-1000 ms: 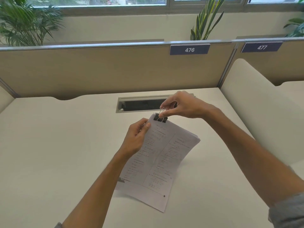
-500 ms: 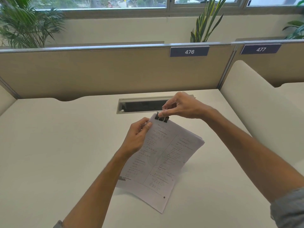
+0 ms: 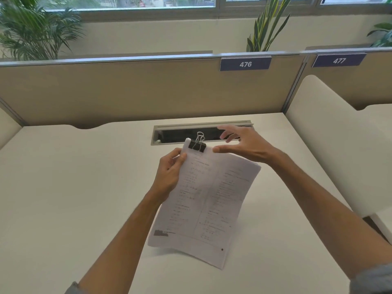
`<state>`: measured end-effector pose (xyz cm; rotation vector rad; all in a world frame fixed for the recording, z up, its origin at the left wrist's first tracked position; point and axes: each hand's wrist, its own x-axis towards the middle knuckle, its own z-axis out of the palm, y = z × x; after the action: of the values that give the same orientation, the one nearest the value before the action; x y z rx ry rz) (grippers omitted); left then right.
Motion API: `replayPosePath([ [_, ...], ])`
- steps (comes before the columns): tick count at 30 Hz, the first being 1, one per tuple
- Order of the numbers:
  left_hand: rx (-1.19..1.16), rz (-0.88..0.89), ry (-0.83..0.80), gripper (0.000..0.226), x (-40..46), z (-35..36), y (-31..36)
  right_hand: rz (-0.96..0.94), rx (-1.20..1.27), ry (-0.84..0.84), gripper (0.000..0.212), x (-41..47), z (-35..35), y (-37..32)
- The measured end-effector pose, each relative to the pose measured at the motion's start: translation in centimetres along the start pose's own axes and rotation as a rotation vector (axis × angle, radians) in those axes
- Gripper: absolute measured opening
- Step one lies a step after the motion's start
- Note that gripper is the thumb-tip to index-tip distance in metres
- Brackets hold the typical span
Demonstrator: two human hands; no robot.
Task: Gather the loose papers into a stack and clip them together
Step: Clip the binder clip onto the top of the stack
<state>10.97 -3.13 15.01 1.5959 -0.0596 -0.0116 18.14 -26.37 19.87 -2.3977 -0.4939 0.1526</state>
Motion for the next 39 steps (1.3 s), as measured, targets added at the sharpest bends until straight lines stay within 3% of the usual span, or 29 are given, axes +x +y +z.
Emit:
replayPosePath([
  [6, -0.066, -0.001, 0.072, 0.017, 0.4, -1.3, 0.3, 0.162, 0.606, 0.097, 0.067, -3.2, 2.2, 4.1],
  [12, -0.194, -0.048, 0.186, 0.020, 2.4, -2.6, 0.4, 0.276, 0.923, 0.039, 0.043, -7.2, 7.9, 5.7],
  [17, -0.362, -0.105, 0.305, 0.019, 4.3, -4.2, -0.1, 0.356, 0.914, 0.063, 0.033, -9.2, 11.5, 4.9],
  [21, -0.398, -0.130, 0.355, 0.020, 5.0, -5.0, -0.4, 0.325, 0.920, 0.185, 0.030, -9.1, 12.8, 4.2],
  [25, -0.349, -0.190, 0.300, 0.023, 4.4, -5.8, -0.6, 0.321, 0.930, 0.264, 0.029, -7.8, 13.7, 3.4],
  [28, -0.129, -0.313, 0.181, 0.028, 2.1, -6.6, -1.6, 0.316, 0.960, 0.304, 0.028, -6.4, 14.0, 2.7],
  [30, -0.118, -0.370, 0.089, 0.029, -0.1, -7.1, -2.5, 0.315, 0.980, 0.334, 0.026, -5.3, 14.0, 2.1],
  [35, -0.304, -0.405, 0.040, 0.038, -4.8, -7.6, -3.3, 0.304, 0.990, 0.410, 0.024, -1.6, 14.5, -0.4],
  [39, -0.625, -0.372, 0.224, 0.031, -4.8, -8.1, -3.8, 0.298, 0.975, 0.418, 0.023, 1.6, 15.6, -3.1],
])
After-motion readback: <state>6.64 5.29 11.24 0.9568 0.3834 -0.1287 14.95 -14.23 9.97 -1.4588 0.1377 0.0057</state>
